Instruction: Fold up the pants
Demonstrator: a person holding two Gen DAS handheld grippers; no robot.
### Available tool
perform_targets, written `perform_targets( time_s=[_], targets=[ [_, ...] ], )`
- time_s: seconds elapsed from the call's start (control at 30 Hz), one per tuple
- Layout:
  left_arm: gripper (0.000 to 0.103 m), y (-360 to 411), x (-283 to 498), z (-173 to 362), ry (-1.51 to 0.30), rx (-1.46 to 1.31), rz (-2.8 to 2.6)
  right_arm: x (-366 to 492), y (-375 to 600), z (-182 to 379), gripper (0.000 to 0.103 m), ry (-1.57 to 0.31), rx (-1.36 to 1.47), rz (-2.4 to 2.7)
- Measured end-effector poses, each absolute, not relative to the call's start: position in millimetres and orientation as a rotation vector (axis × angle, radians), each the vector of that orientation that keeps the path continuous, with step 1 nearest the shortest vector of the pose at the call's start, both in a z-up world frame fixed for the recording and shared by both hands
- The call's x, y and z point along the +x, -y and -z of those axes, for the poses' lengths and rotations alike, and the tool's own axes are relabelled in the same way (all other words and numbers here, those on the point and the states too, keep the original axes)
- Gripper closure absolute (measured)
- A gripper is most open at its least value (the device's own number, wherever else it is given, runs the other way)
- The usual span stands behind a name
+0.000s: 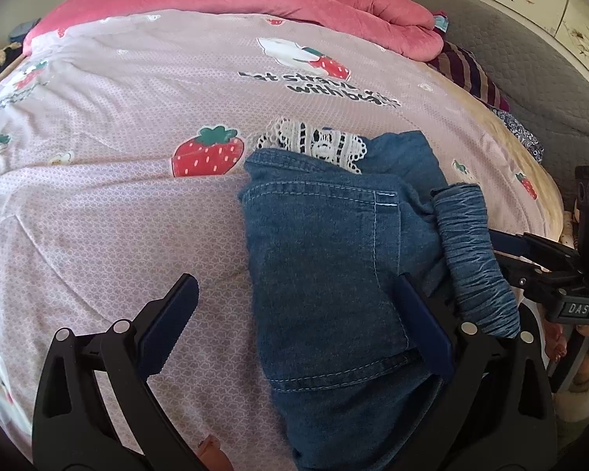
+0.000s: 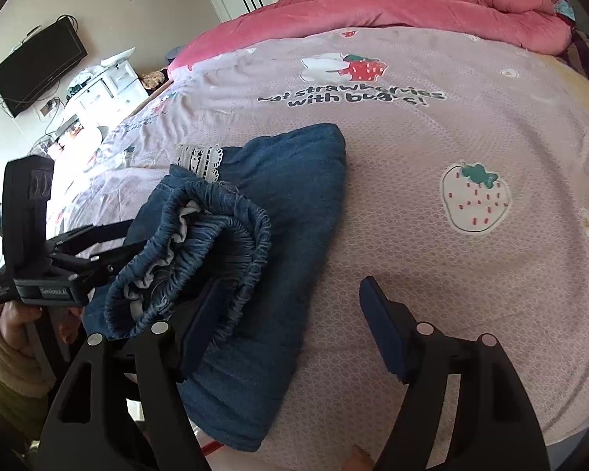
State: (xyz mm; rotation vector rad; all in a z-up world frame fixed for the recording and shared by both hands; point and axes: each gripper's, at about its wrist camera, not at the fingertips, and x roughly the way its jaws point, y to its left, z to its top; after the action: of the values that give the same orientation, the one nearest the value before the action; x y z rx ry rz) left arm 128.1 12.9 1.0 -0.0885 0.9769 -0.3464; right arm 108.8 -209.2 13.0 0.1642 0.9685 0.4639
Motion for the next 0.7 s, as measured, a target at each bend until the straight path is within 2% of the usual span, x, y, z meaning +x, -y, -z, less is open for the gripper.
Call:
perform_targets(
  time_s=[0.23,0.3,0.33,0.4,0.47,0.57,0.63,0.7],
  targets=[
    [0.011,-10,129,6,-0.995,-0.102,0.356,121,207,-2,0.032,-0.981,0.222,-0.472],
    [0.022,-9,129,6,-0.997,-0.11,0.367,123,207,-1,0.032,-0.981,0.234,-0.47],
    [0.024,-8,128,6,-0.995,-0.114,0.368,124,206,-1,0.032,-0.98,0.237,-0.47],
    [0.036,-5,126,6,-0.992,-0.108,0.378,124,205,-1,0.035,-0.977,0.234,-0.466],
    [0.044,-3,124,6,-0.993,-0.123,0.395,123,203,-1,0.039,-0.972,0.228,-0.466],
    [0.044,-2,123,6,-0.99,-0.124,0.392,124,202,-2,0.045,-0.973,0.237,-0.476],
    [0.044,-4,125,7,-0.996,-0.144,0.396,125,200,-3,0.054,-0.978,0.253,-0.496],
    [0.044,-4,125,7,-0.995,-0.146,0.396,125,197,-2,0.056,-0.979,0.252,-0.5]
  ],
)
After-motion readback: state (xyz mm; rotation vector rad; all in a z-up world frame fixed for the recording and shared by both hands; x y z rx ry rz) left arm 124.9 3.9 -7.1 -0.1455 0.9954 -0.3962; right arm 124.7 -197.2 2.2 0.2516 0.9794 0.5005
